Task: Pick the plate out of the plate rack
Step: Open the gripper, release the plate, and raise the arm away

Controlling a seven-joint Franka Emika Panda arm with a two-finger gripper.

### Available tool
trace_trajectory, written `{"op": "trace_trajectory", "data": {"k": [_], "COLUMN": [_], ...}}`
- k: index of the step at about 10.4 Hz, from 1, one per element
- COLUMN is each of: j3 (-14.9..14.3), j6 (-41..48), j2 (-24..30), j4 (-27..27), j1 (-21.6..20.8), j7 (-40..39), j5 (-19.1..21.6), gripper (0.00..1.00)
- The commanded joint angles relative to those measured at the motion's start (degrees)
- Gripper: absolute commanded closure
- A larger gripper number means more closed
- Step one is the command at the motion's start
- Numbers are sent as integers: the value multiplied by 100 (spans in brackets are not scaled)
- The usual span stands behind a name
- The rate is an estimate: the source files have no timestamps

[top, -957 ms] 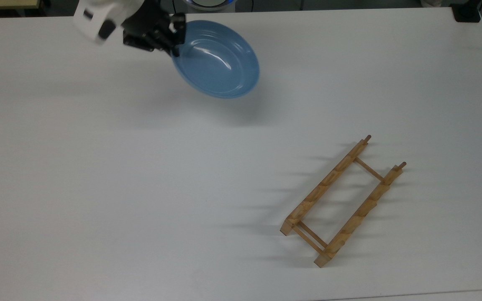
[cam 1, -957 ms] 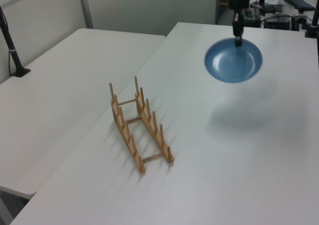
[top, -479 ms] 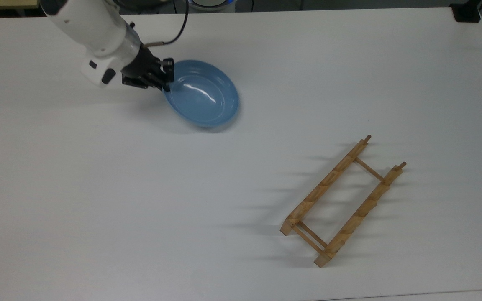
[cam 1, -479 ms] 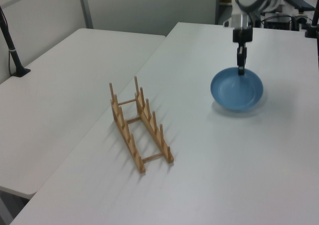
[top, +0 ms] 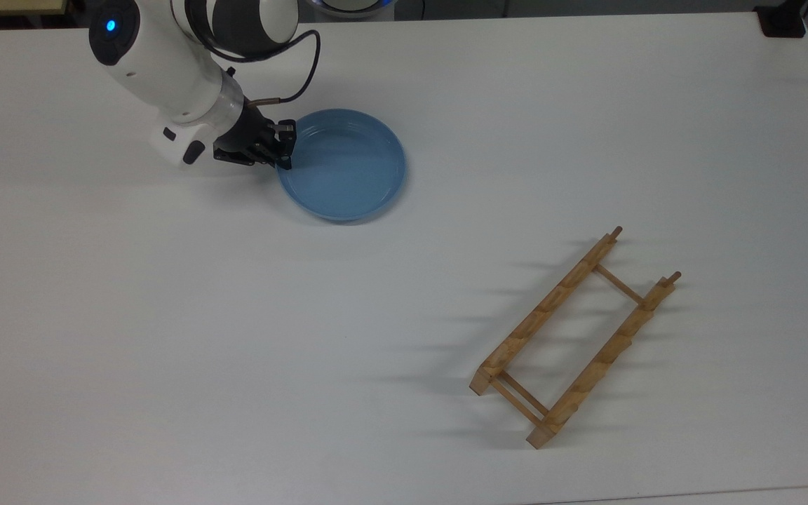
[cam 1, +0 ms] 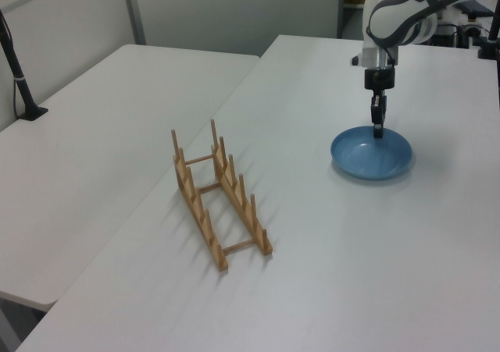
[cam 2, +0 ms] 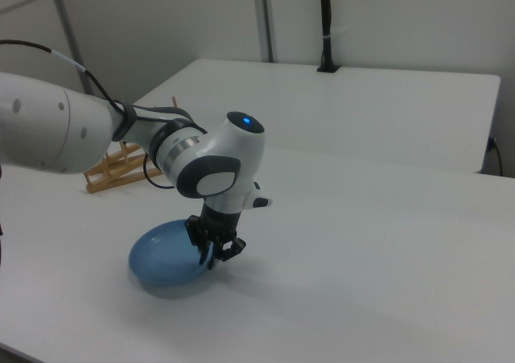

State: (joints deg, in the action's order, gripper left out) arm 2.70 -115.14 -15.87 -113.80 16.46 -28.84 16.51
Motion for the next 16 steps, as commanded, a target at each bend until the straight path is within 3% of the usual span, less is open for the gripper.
{"op": "trace_trajectory", "data": {"k": [1,4,6,8,10,13,16], "j3": [-7,19,28,28,-24,-121,-112], "j6": [96,1103,1861,1908,2458,2629,1882], "j2": [145,558,908,1400,1647,1938,1886], "j4": [85,1118,1841,1931,2106,2160,2116], "j1": [-2,-81,-430,-966,-1459,-1505,-1487], "j7": [18,982,1929,3369,4278,4432,4010], "j5": [63,10,-339,-797,-1175,-1238,-1704], "gripper": [0,0,0,0,0,0,0]}}
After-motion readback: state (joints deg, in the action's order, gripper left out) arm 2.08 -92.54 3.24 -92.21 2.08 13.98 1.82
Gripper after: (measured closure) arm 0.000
